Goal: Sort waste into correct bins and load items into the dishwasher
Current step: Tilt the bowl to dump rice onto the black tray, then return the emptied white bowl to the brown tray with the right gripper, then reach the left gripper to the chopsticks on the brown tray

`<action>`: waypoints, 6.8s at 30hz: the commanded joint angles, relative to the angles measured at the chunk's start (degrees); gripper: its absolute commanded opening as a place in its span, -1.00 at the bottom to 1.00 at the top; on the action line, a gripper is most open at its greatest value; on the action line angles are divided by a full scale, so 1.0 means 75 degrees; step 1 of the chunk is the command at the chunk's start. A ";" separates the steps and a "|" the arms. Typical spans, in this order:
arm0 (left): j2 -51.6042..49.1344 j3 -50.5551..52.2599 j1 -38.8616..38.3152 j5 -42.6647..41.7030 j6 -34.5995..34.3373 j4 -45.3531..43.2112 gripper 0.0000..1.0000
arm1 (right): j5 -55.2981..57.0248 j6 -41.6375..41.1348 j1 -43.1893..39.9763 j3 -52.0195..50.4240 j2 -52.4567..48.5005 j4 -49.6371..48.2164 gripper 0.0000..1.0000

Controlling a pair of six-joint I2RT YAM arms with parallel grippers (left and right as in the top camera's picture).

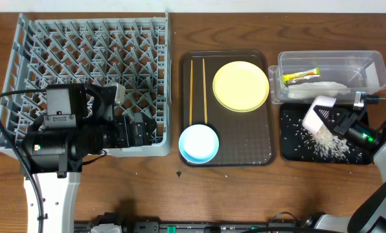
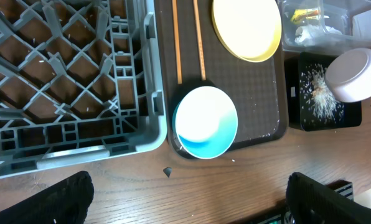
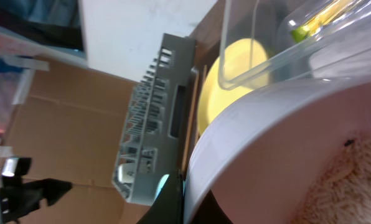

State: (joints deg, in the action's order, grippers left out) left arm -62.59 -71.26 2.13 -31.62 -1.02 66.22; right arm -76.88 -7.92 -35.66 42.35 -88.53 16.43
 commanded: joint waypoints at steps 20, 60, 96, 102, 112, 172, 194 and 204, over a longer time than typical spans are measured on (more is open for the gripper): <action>-0.0020 -0.0114 -0.0032 -0.0122 0.0134 0.0026 0.97 | -0.0516 -0.0507 0.0023 -0.0125 0.0017 -0.0472 -0.97; -0.0020 -0.0114 -0.0032 -0.0122 0.0134 0.0026 0.97 | -0.0868 -0.0807 0.0714 -0.0125 0.0017 -0.0810 -0.98; -0.0020 -0.0114 -0.0032 -0.0122 0.0134 0.0026 0.97 | -0.0889 -0.1676 0.1043 -0.0119 0.0055 -0.1326 -0.98; -0.0020 -0.0114 -0.0032 -0.0122 0.0134 0.0026 0.97 | -0.0297 -0.2116 0.2168 -0.0105 0.0857 -0.1300 -0.98; -0.0020 -0.0114 -0.0032 -0.0122 0.0134 0.0026 0.97 | 0.8282 -0.2049 0.7064 -0.0093 0.2279 0.0833 -0.98; -0.4762 -0.1816 -0.3681 0.2908 -0.1411 -0.2649 0.55 | 0.8926 -0.2457 0.6857 0.3995 0.0731 0.4249 0.50; -0.8341 -0.2783 -0.4150 0.3223 -0.1894 -0.3678 0.03 | 0.8926 -0.2457 0.6863 0.3981 0.0731 0.4535 0.60; -0.8915 -0.2780 -0.4625 0.3678 -0.2008 -0.3809 -0.17 | 0.8923 -0.2457 0.6866 0.3981 0.0731 0.4564 0.61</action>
State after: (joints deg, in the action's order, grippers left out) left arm -125.60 -92.05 -31.44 -6.39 -15.22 37.04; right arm -9.47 -25.71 16.19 71.83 -83.18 50.33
